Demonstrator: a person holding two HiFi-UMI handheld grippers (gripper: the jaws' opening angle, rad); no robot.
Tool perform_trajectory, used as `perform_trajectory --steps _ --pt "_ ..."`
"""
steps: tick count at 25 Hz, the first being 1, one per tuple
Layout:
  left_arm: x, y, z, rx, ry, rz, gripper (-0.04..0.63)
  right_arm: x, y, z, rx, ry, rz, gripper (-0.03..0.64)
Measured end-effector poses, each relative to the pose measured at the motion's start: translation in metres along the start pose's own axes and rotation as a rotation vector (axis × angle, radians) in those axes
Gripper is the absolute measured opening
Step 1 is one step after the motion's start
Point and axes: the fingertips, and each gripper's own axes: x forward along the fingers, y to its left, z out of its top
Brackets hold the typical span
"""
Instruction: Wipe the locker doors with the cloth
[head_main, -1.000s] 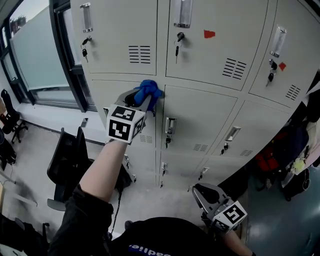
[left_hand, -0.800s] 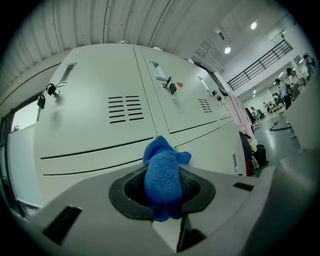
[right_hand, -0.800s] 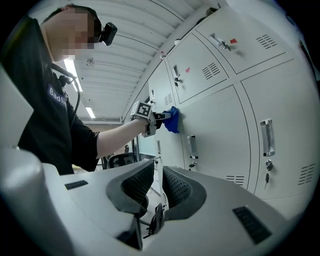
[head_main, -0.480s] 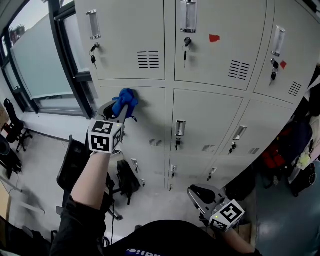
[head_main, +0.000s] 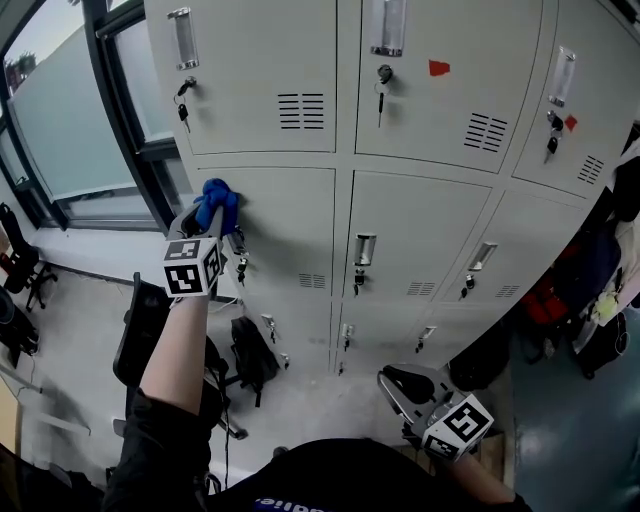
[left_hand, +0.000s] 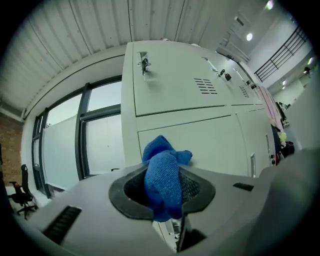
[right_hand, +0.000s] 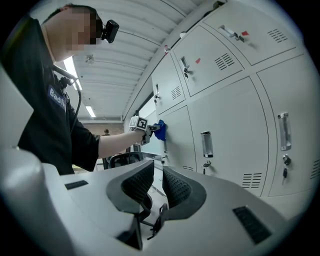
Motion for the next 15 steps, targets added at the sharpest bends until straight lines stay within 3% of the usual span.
perform_trajectory --steps 5,15 --pt "0.01 -0.031 0.003 0.0 -0.019 -0.048 0.104 -0.008 -0.005 0.003 -0.007 -0.004 -0.029 0.048" --pt "0.021 -0.146 0.039 0.013 -0.095 -0.225 0.104 -0.032 -0.023 0.01 0.031 -0.048 -0.066 0.048"
